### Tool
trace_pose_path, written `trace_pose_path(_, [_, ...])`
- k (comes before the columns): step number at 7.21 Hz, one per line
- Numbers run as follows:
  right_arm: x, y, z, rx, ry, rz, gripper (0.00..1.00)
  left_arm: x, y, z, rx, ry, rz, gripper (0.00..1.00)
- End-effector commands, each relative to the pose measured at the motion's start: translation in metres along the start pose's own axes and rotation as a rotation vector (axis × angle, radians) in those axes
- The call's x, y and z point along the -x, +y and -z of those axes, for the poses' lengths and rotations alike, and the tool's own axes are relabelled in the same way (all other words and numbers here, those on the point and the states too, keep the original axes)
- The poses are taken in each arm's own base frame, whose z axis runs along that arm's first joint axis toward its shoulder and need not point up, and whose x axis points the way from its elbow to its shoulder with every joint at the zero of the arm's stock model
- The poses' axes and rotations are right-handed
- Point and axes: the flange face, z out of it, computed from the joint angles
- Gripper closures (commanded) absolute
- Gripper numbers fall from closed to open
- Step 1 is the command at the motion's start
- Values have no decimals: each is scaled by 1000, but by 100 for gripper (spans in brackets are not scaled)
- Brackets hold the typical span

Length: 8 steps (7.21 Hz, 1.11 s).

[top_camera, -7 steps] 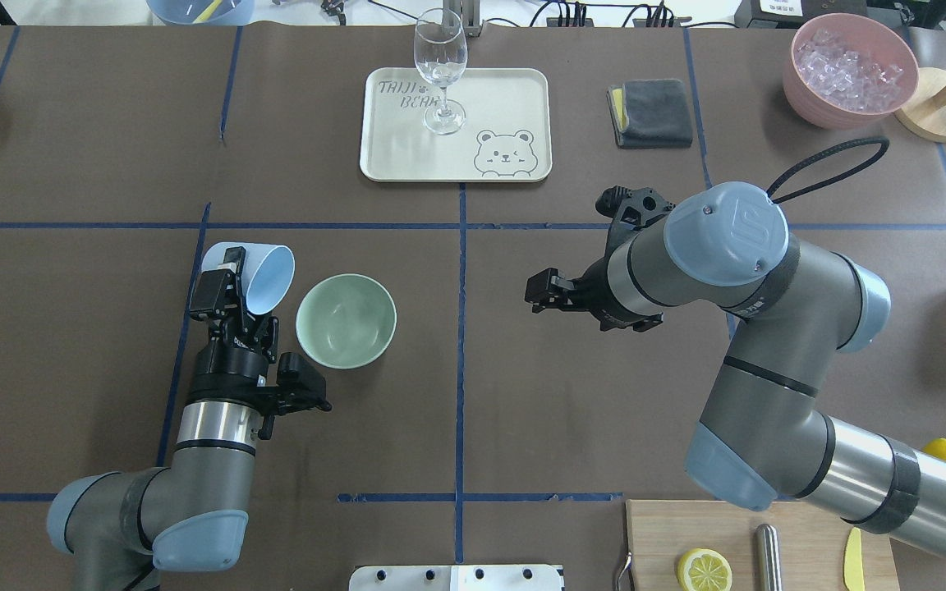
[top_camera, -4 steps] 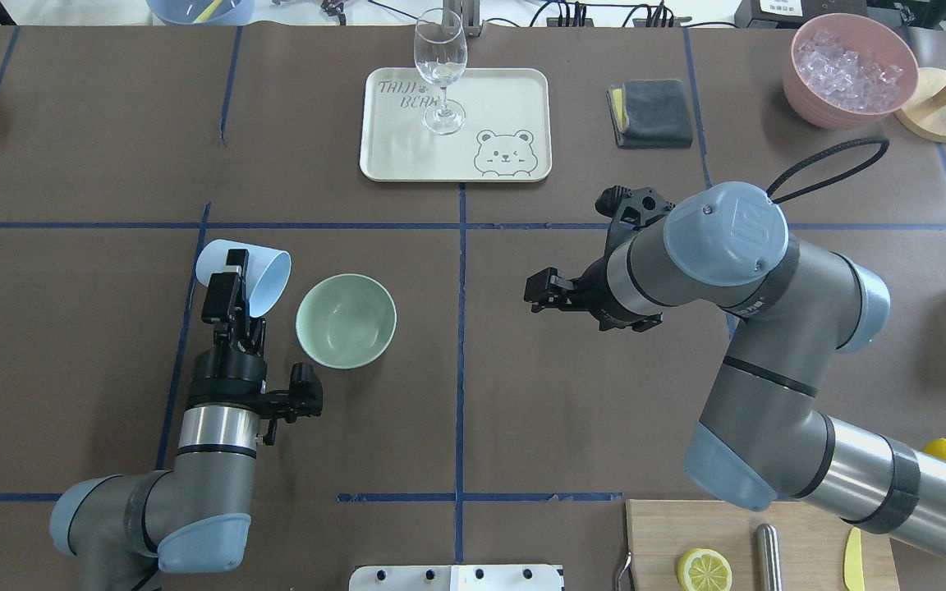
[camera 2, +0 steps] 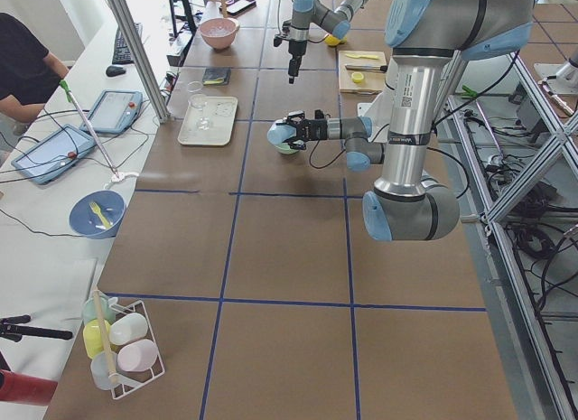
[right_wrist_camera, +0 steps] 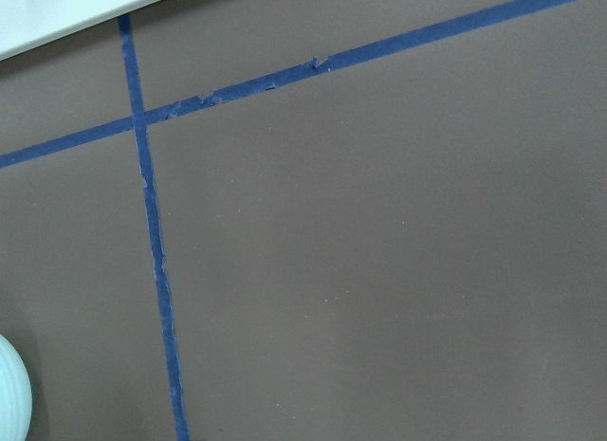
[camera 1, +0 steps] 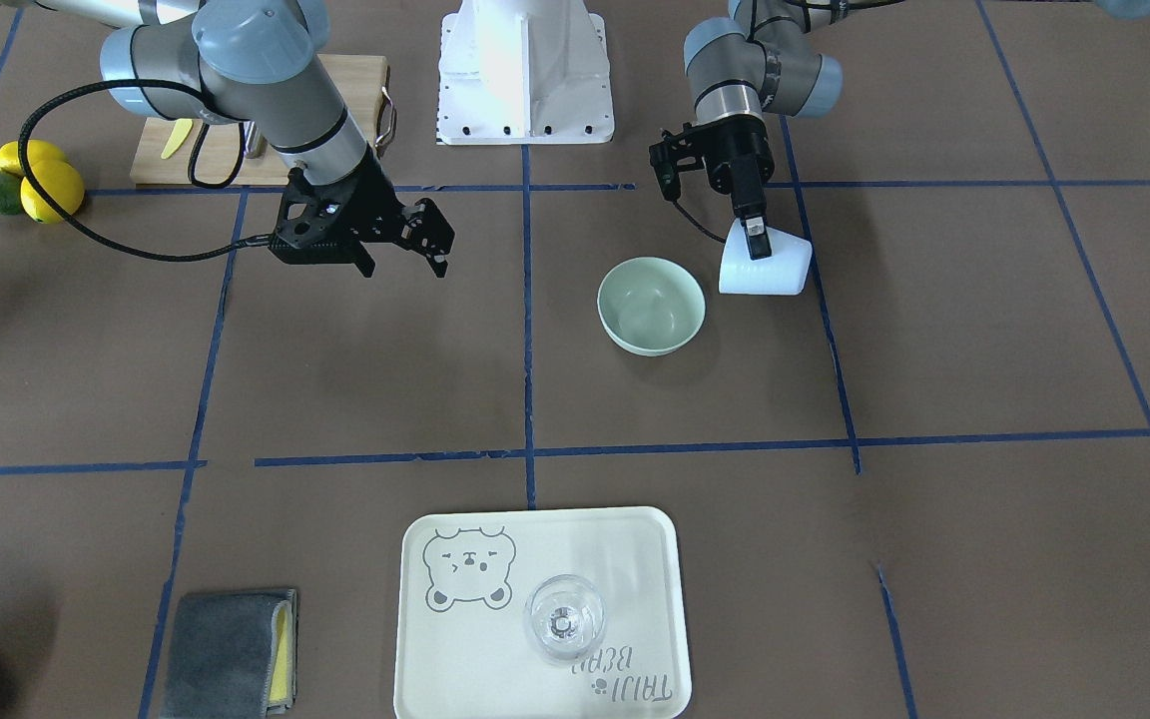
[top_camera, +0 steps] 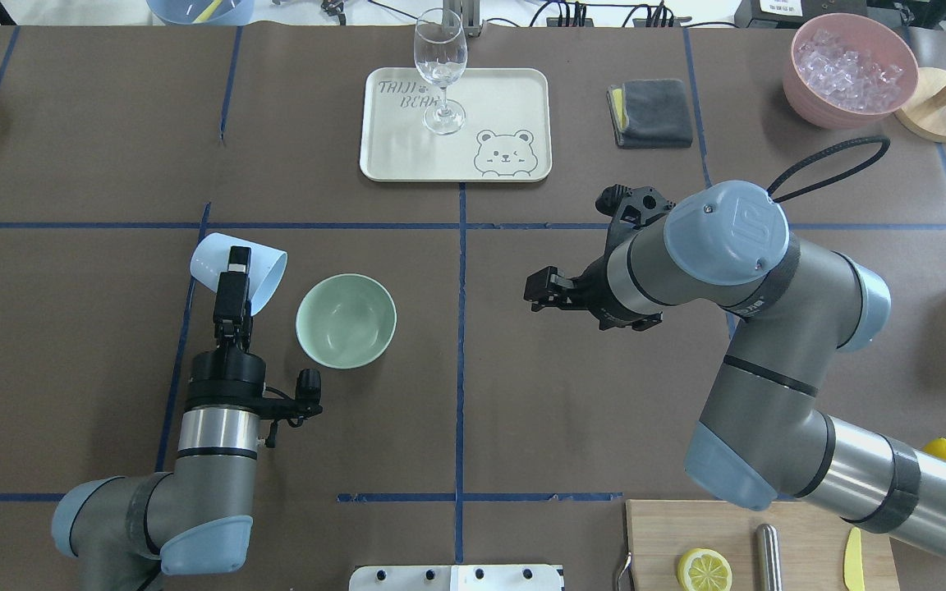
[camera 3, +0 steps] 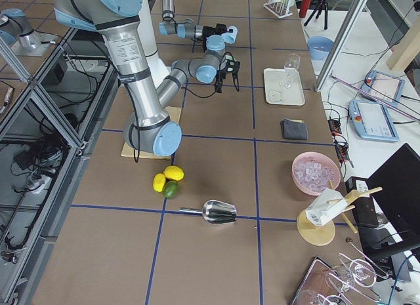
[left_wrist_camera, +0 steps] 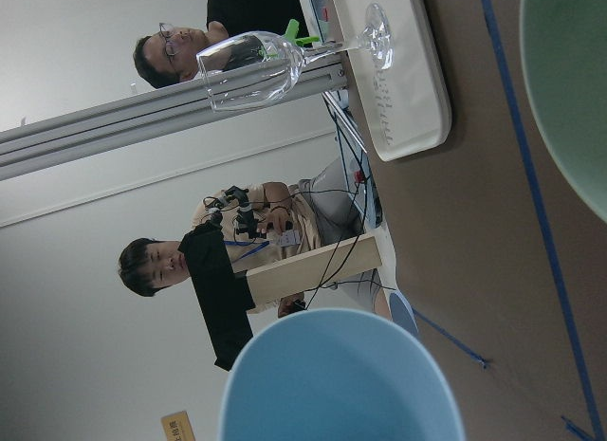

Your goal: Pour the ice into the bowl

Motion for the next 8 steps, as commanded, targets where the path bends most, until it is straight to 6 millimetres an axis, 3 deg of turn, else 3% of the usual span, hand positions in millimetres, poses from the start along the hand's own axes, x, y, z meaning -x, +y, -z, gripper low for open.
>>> trace_pose_path(1, [0,0,-1,-1,1,0,0,1,1,0,12,-16,-73,100])
trace_pose_path(6, [0,0,-1,-1,3,-2,0,0,2,0,14,-17,-79,100])
trace_pose_path(8, [0,0,-1,-1,1,-2,0,10,2,2,9,-17,-58,100])
